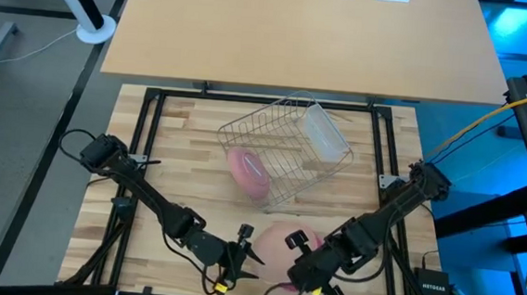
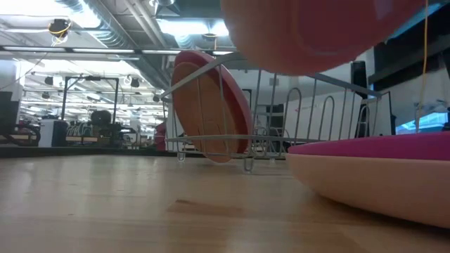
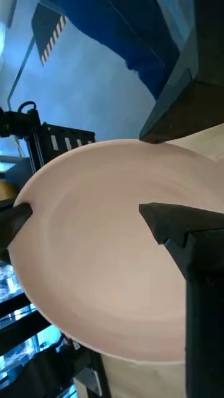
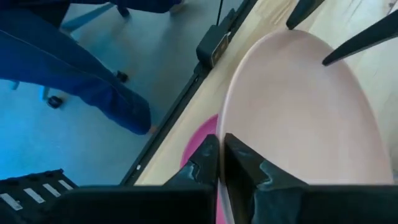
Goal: Sort dishes
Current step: Put the light brown plate into the dish rack
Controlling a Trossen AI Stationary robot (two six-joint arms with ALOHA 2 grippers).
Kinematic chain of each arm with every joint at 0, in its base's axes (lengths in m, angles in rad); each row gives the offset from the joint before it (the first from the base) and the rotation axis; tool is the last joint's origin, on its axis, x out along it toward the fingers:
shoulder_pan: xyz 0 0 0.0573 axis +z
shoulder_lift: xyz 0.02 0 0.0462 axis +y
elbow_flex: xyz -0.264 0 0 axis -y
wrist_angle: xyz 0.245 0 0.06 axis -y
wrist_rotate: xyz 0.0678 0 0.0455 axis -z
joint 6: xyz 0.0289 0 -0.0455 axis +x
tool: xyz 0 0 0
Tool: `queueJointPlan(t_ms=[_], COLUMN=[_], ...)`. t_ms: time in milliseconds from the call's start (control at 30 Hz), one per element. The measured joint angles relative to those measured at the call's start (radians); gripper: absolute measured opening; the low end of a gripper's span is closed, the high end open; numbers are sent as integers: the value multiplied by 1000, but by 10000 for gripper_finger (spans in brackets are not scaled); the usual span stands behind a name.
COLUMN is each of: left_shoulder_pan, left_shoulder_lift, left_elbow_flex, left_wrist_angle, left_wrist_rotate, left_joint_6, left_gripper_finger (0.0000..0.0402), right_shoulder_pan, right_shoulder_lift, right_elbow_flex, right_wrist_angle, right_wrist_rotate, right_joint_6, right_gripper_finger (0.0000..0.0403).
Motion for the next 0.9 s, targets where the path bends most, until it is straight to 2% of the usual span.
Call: queueJointPlan(t_ms=[567,700,900], left_shoulder_pan=[-4,4,20], left_shoulder_lift=[-12,-12,-12], left_elbow_flex=[0,0,0], left_wrist_angle=[-42,-47,-51], left_wrist_rotate=[0,-2,-4], left_joint_6=[-5,-6,-7], left_gripper_finger=[162,137,77], right_shoulder_pan=[-21,-21,-21], right_shoulder_lift=[0,0,0], right_elbow_flex=[1,1,1], right_wrist_angle=[-34,-33,-32], right_wrist_rotate=[-8,0,18], right_joint_6=[0,0,0], right_gripper_finger=[19,19,19])
